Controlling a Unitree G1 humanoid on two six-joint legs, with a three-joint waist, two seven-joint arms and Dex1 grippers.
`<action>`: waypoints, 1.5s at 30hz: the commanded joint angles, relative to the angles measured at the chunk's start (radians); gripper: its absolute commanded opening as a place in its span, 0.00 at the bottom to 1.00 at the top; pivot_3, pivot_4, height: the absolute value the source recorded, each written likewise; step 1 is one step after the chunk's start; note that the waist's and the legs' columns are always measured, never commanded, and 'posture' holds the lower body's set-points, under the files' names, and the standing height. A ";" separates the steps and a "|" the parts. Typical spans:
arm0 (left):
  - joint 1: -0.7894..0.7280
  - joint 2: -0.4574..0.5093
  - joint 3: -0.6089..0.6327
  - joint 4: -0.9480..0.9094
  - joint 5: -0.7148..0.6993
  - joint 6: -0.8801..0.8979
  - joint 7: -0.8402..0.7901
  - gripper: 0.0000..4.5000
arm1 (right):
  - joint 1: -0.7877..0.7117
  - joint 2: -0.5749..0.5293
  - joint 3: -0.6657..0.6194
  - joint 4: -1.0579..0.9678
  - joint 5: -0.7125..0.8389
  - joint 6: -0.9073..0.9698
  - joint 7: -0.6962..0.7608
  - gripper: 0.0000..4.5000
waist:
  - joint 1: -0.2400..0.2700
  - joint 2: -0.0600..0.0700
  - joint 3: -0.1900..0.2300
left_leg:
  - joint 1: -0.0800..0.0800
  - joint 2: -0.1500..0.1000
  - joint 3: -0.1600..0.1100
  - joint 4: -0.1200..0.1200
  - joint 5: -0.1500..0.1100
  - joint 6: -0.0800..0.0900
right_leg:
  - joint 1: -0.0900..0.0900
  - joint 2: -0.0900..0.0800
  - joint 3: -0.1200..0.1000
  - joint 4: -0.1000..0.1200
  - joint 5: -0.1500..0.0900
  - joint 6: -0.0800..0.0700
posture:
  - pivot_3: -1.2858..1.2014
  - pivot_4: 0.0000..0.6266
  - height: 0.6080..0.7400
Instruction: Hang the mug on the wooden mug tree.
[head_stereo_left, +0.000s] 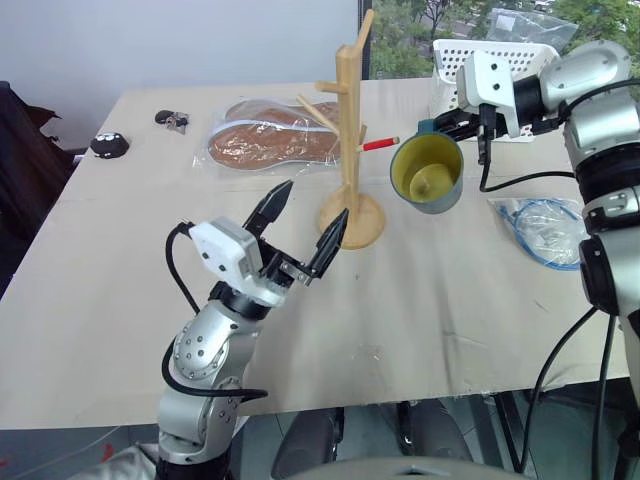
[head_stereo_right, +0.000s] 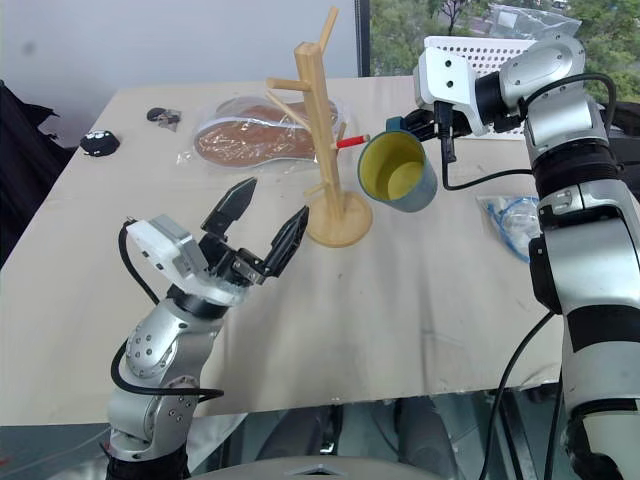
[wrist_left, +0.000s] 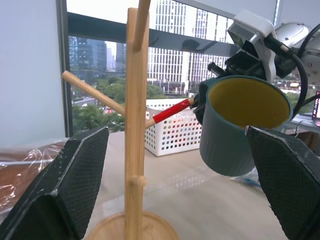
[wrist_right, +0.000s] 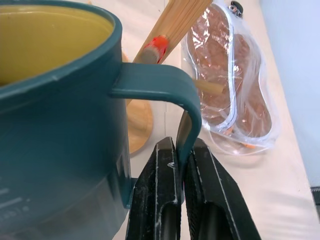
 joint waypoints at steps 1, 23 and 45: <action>0.021 -0.001 -0.014 -0.005 -0.013 -0.050 -0.026 1.00 | -0.069 0.012 -0.014 0.025 -0.017 -0.030 0.019 0.01 | -0.001 0.000 0.000 | 0.000 0.000 0.000 0.000 0.000 0.000 | 0.000 0.000 0.000 0.000 0.000 0.000 | 0.52 0.24 1.00; 0.016 0.016 0.004 0.079 -0.018 -0.128 -0.086 1.00 | -0.111 0.118 -0.022 0.040 -0.103 -0.015 -0.132 0.28 | -0.002 0.001 0.001 | -0.001 0.000 0.000 -0.001 0.000 0.000 | -0.002 0.000 0.000 0.001 0.000 0.000 | 0.52 0.24 1.00; 0.049 0.141 0.050 0.125 -0.077 0.162 -0.021 1.00 | 0.832 -0.138 -0.463 -0.906 0.332 0.703 -0.289 1.00 | 0.011 0.001 0.000 | -0.003 0.001 -0.001 -0.001 0.000 0.001 | -0.003 0.000 -0.001 0.000 0.000 0.000 | 0.52 0.24 1.00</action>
